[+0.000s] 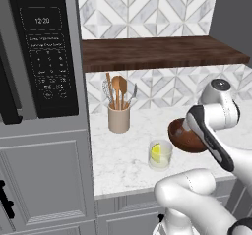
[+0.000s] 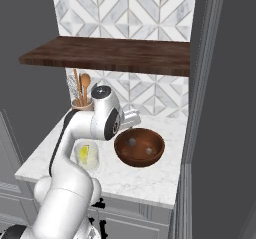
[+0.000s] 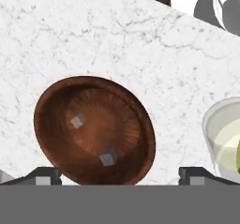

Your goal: Grab a lemon wedge from the fridge and one ice cube from the ice bowl, and put them in the glass of lemonade.

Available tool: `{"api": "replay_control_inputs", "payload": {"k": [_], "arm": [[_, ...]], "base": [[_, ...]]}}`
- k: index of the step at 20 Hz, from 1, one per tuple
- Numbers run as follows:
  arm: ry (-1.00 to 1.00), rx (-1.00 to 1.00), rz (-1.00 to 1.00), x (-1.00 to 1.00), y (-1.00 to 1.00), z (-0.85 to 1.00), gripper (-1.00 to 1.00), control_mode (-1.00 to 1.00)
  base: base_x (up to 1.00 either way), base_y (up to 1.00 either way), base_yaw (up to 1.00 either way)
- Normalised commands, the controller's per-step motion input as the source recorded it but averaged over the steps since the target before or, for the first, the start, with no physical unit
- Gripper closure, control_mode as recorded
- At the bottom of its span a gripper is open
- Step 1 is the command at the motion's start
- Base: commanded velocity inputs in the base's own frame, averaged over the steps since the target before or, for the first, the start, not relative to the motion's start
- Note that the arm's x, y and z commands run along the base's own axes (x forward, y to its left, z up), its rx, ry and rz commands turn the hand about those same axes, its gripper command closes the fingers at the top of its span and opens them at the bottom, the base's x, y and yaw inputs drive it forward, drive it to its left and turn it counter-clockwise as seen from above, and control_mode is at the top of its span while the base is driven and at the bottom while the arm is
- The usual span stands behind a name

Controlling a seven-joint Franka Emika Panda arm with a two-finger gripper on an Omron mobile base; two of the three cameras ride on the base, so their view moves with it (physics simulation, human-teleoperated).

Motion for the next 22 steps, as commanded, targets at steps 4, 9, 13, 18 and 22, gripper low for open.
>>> {"api": "replay_control_inputs", "payload": {"k": [4, 9, 13, 18, 22], "arm": [[0.05, 0.0, -0.12, 0.15, -0.03, -0.24, -1.0, -1.0], [0.0, 0.0, -0.01, 0.24, -0.01, -0.32, -1.0, -1.0], [0.0, 0.0, 0.07, 0.26, -0.17, -0.37, -1.0, -1.0], [0.0, 0.01, 0.1, 0.29, -0.33, -0.38, -1.0, -1.0], [0.0, 0.01, 0.04, 0.27, -0.08, -0.31, -1.0, -1.0]], "base": [[0.0, 0.0, 0.0], [0.0, 0.0, 0.0], [0.0, 0.0, 0.0], [0.0, 0.0, 0.0], [0.0, 0.0, 0.0]]}}
